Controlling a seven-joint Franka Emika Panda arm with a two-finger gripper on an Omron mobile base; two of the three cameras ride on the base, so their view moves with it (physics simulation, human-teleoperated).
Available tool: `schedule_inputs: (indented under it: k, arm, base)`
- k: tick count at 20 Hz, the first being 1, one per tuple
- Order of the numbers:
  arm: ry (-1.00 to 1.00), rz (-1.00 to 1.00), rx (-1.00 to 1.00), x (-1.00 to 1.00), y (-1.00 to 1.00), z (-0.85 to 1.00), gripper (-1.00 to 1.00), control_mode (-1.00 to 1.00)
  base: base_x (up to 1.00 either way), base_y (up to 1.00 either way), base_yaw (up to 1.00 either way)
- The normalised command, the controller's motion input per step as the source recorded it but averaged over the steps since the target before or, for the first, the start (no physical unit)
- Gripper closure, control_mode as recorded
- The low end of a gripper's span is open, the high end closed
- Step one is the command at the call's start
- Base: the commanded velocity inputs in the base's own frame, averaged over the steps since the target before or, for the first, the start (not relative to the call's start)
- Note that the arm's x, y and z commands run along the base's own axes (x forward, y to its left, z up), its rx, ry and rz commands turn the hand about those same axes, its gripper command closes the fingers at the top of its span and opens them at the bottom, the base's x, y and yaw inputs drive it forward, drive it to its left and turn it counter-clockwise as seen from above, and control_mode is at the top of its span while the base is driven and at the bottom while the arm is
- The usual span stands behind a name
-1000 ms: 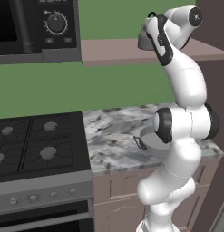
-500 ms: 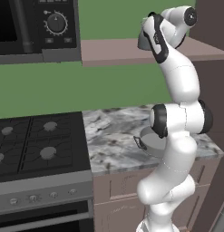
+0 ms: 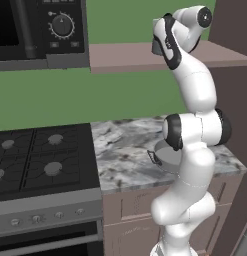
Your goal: Pick the kettle from the cabinet and place it on a stove burner. Then pick the pot from the counter and place it on another stove burner. Finally, turn both burners on.
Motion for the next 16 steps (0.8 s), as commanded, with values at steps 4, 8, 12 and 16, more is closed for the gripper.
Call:
schedule_inputs:
  k: [4, 8, 12, 16]
  arm:
    - [0.0, 0.0, 0.0, 0.0, 0.0, 0.0, 1.0, -1.0]
    - [0.0, 0.0, 0.0, 0.0, 0.0, 0.0, 1.0, -1.0]
    - [0.0, 0.0, 0.0, 0.0, 0.0, 0.0, 1.0, -1.0]
    - [0.0, 0.0, 0.0, 0.0, 0.0, 0.0, 1.0, -1.0]
  base:
    - [0.0, 0.0, 0.0]
    - [0.0, 0.0, 0.0]
    - [0.0, 0.0, 0.0]
    - [0.0, 0.0, 0.0]
